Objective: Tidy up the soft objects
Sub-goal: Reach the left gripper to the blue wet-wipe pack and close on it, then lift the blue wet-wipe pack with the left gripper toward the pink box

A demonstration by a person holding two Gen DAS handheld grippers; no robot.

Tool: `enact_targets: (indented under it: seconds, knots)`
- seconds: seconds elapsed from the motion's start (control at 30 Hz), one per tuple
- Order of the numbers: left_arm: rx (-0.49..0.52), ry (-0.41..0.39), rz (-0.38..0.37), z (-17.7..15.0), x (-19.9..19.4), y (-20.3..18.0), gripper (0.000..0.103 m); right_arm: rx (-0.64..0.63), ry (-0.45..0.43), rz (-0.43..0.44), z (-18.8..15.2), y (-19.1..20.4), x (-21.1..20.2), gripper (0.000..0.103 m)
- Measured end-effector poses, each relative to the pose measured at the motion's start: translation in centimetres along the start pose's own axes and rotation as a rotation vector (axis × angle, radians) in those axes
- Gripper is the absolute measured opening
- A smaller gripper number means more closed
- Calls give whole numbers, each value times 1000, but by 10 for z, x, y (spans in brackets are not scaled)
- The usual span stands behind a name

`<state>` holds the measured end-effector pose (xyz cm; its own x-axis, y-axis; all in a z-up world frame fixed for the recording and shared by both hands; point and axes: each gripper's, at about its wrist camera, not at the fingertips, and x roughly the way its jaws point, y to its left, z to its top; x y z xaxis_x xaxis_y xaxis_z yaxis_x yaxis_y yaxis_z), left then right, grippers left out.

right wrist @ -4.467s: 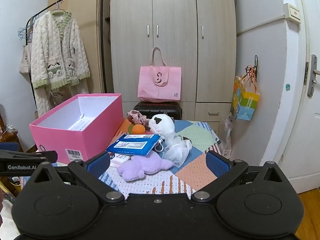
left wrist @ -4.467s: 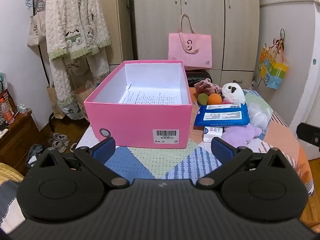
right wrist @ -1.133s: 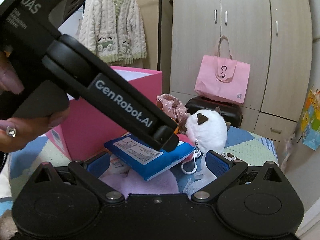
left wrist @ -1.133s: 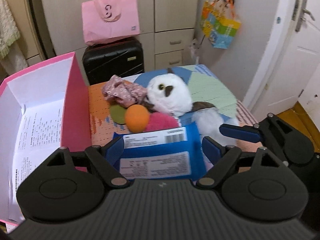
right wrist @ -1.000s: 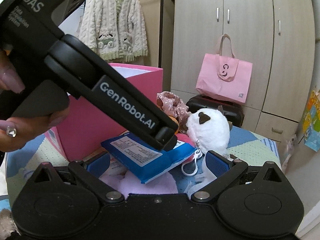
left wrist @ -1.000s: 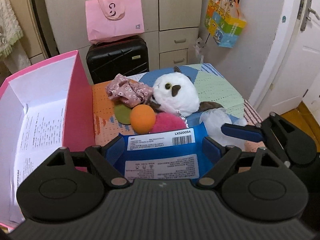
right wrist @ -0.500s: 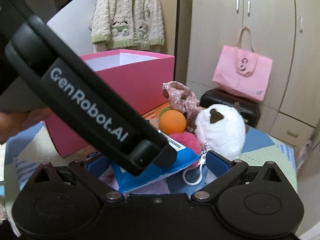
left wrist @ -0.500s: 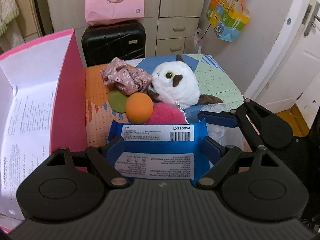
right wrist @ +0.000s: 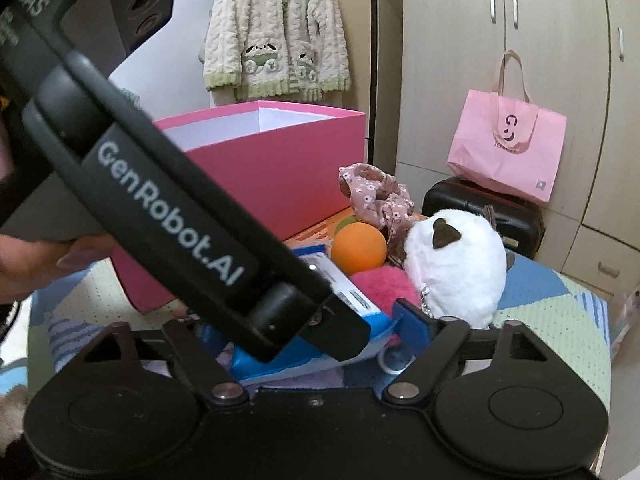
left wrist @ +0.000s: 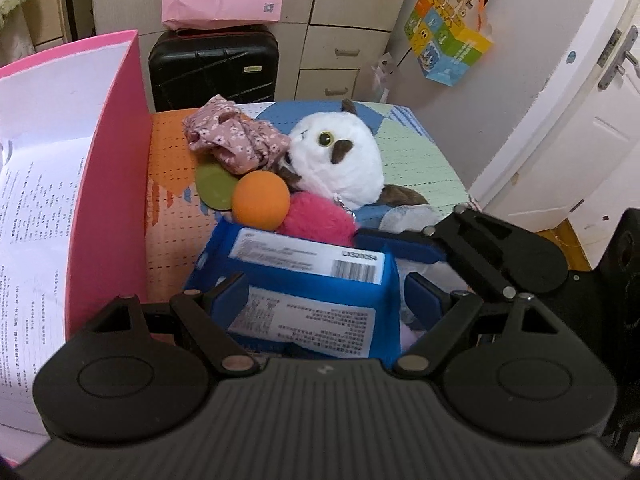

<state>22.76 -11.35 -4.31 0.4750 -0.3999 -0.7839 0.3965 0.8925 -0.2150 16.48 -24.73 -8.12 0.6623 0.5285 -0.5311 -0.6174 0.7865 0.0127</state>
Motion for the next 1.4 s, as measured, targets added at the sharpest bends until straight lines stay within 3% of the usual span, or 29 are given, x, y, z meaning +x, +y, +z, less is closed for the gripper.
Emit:
enact_targets:
  seconds: [0.27,0.47,0.83,1.13,1.2,1.27,1.4]
  knots:
    - [43,-53,41,3,1,-4,85,-52,-2,-29,-8,4,-16,83]
    - [-3,-73,69,4,8,8,88,-82,-9,-95,-15,7,-24,91]
    - [-89,-73,39,-14,19,19,89,-56,-54,-208,-26,18,-34,97]
    - [-107,-85,17,-20,15,20,89,-83,-48,-365,-21,46,-44,97]
    - [-105,-100,16,-24,15,19,88,-21,-36,-362,-22,45,-47,96]
    - [-92,-115,21,-29,14,18,86,74,-17,-342,-23,39,-48,89]
    - [-99,-131,20,-36,6,17,77,210,-16,-256,-29,27,-45,65]
